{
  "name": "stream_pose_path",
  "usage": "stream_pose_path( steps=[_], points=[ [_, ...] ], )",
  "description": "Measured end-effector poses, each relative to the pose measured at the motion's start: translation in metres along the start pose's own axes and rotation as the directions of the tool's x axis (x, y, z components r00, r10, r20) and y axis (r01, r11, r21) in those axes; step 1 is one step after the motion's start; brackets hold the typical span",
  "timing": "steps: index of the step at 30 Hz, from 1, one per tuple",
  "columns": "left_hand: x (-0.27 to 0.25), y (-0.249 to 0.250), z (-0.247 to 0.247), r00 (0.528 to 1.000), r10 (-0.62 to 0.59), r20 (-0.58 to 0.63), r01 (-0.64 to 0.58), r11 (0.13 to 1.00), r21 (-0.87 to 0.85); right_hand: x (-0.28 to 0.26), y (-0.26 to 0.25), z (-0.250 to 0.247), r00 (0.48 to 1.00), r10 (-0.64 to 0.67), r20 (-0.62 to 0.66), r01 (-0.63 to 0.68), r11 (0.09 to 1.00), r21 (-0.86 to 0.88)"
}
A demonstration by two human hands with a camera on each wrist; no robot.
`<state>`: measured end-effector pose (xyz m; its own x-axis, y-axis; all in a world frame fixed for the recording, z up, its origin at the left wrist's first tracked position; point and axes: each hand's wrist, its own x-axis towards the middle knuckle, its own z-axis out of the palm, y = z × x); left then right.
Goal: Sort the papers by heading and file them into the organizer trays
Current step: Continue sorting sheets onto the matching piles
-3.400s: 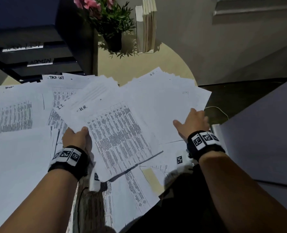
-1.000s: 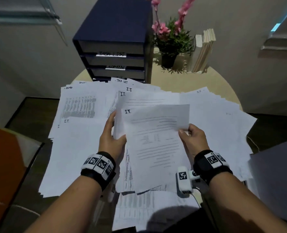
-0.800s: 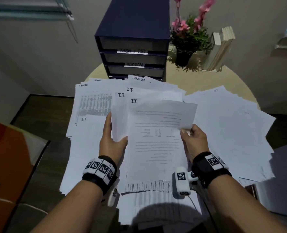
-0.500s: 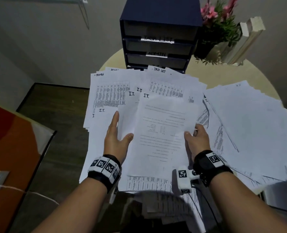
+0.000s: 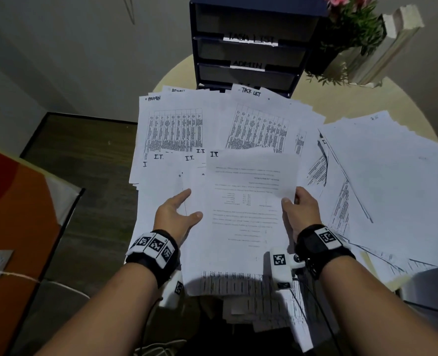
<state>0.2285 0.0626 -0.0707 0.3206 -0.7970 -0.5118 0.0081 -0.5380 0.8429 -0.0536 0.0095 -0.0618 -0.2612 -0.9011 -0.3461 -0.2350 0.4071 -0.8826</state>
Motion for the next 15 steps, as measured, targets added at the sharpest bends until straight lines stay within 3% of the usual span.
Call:
stream_pose_path(
  steps=[6,9,13,15],
  points=[
    [-0.001,0.005,0.007,0.999,-0.03,-0.011,0.029,0.995,-0.097,0.001,0.0,-0.003,0.998,0.045,0.037,-0.045,0.999,0.012],
    [0.0,0.003,0.004,1.0,-0.02,-0.002,0.02,0.999,-0.026,0.006,0.003,-0.006,0.991,0.097,0.093,-0.098,0.995,0.007],
    [-0.003,0.006,0.006,0.994,-0.104,0.033,0.105,0.994,-0.028,0.001,-0.002,-0.004,0.989,0.096,0.108,-0.098,0.995,0.012],
    [-0.005,0.009,0.008,0.996,-0.085,0.031,0.082,0.994,0.077,-0.003,-0.006,-0.001,0.99,0.087,0.114,-0.09,0.996,0.02]
  ],
)
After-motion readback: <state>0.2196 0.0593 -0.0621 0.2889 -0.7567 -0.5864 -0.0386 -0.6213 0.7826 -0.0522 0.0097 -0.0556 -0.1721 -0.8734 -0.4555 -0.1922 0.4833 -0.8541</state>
